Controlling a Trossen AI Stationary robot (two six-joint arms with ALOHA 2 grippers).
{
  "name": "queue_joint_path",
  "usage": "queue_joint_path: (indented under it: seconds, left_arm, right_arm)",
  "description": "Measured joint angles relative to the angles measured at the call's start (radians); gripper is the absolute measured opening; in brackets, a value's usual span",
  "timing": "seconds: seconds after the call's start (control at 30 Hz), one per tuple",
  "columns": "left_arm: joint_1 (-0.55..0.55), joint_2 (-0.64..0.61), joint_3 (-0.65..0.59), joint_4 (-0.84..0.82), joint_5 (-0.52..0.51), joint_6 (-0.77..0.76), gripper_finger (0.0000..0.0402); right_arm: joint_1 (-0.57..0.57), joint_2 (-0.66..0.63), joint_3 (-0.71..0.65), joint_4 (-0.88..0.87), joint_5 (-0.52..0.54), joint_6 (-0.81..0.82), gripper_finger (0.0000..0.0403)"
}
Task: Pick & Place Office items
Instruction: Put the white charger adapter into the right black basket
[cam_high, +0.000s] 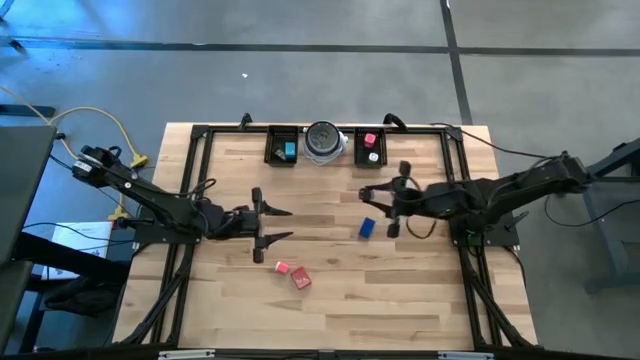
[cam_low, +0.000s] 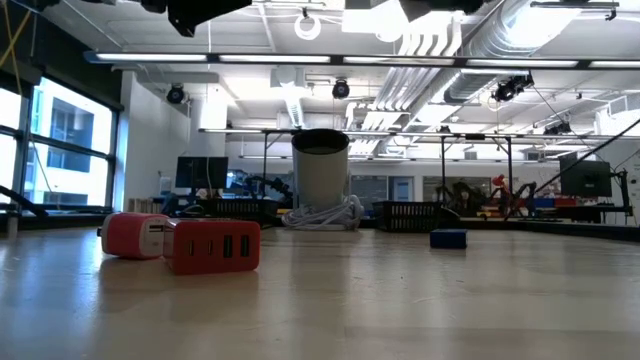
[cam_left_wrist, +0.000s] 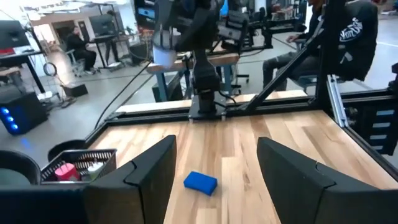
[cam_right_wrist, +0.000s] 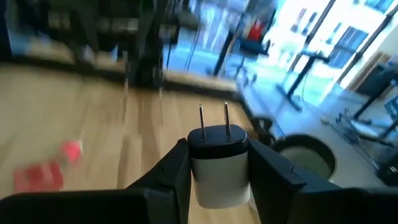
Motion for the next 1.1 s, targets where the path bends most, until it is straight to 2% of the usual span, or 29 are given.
queue_joint_path:
  seconds: [0.2,0.3,0.4,0.5,0.63,0.77,0.93,1.1]
  left_arm:
    - [0.000,0.003,0.000,0.001,0.001,-0.004,0.0218]
    - [0.000,0.003,0.000,-0.009,0.003,-0.009,0.0218]
    - [-0.004,0.003,0.000,-0.014,0.011,0.008,0.0218]
    - [-0.018,0.003,0.000,-0.017,0.013,0.064,0.0218]
    - [-0.042,0.003,0.000,-0.019,0.014,0.127,0.0218]
    - [-0.042,0.003,0.000,-0.020,0.014,0.119,0.0218]
    - [-0.034,0.003,0.000,-0.020,0.007,0.095,0.0218]
    - [-0.035,0.003,0.000,-0.028,0.008,0.089,0.0218]
  right_arm:
    - [0.000,-0.183,-0.257,0.357,-0.055,-0.047,0.0115]
    - [-0.002,-0.258,-0.351,0.487,-0.128,-0.072,0.0115]
    - [-0.001,-0.299,-0.424,0.601,-0.205,-0.089,0.0115]
    - [-0.022,-0.310,-0.498,0.692,-0.223,-0.095,0.0115]
    - [-0.096,-0.286,-0.586,0.811,-0.264,-0.038,0.0115]
    - [-0.190,-0.221,-0.615,0.853,-0.295,0.023,0.0115]
    - [-0.307,-0.083,-0.616,0.987,-0.413,0.054,0.0115]
    - [-0.431,0.057,-0.616,1.063,-0.432,0.096,0.0115]
